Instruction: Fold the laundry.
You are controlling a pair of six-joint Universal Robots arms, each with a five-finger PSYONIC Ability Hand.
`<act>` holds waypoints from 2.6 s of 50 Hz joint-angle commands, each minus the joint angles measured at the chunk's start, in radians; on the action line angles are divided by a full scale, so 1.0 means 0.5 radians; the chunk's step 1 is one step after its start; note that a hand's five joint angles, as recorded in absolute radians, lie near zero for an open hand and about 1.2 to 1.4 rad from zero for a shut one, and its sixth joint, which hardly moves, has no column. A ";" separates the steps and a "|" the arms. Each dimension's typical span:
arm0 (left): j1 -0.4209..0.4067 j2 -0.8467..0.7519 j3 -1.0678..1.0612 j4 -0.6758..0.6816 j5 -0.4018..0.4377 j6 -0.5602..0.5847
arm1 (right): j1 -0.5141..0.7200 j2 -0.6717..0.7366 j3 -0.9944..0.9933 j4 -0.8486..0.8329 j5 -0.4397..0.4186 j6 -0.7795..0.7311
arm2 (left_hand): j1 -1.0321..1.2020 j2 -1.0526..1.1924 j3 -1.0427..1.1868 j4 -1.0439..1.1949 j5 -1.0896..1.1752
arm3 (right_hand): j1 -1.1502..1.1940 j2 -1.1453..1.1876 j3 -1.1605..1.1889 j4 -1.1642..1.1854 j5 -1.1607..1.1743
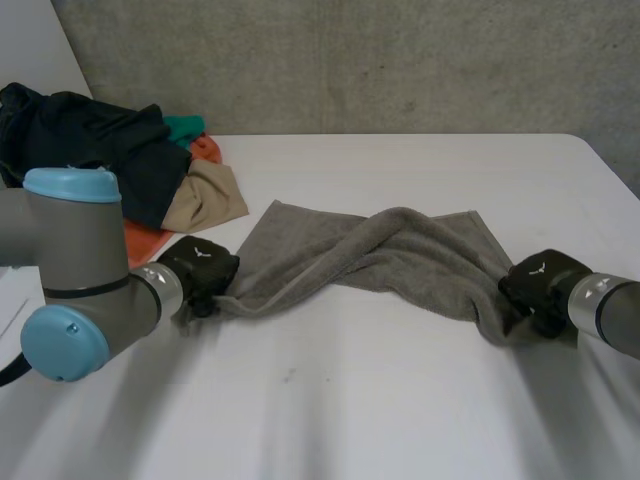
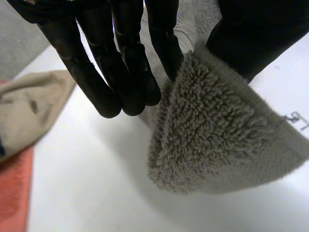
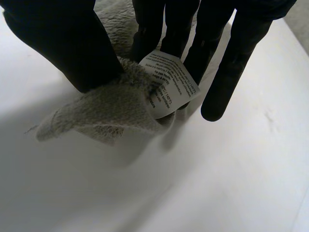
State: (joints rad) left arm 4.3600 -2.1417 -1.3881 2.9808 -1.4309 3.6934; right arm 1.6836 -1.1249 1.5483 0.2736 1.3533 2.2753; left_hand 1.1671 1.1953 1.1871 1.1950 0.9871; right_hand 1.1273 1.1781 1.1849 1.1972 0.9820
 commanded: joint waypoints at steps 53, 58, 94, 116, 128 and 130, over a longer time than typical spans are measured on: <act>-0.191 0.614 0.524 0.609 0.104 -0.085 | 0.406 1.143 -2.244 -0.948 0.149 0.566 | 0.458 0.402 0.418 0.402 0.469 | 0.538 0.436 0.423 0.398 0.479; -0.142 0.424 0.855 0.812 -0.010 -0.100 | 0.366 0.735 -1.984 -1.329 0.101 0.680 | 0.458 0.402 0.418 0.402 0.469 | 0.538 0.436 0.423 0.398 0.479; -0.078 0.451 -0.556 1.119 0.116 -0.073 | 0.278 0.158 -0.455 -0.388 -0.059 0.300 | 0.458 0.402 0.418 0.402 0.469 | -1.459 -1.560 -1.574 -1.599 -1.517; -0.068 0.522 -0.599 1.018 0.125 -0.076 | 0.167 1.170 -1.851 0.039 -0.105 -0.504 | 0.458 0.402 0.418 0.402 0.469 | -1.318 -1.420 -1.434 -1.458 -1.377; -0.056 0.540 -0.592 1.018 0.125 -0.076 | 0.118 1.458 -2.149 0.149 -0.218 -0.409 | 0.458 0.402 0.418 0.402 0.469 | -0.985 -1.087 -1.100 -1.125 -1.044; -0.050 0.537 -0.586 1.018 0.122 -0.073 | 0.112 1.458 -2.152 0.149 -0.252 -0.363 | 0.458 0.402 0.418 0.402 0.469 | -0.580 -0.682 -0.696 -0.720 -0.639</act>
State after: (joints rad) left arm 4.3275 -1.8707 -1.6870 3.4893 -1.3683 3.6556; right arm 1.7463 -0.4052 0.4814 0.3492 1.2695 2.0399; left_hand 1.1668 1.1988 1.1898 1.1992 0.9871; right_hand 0.4961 0.4909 0.4913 0.4906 0.3277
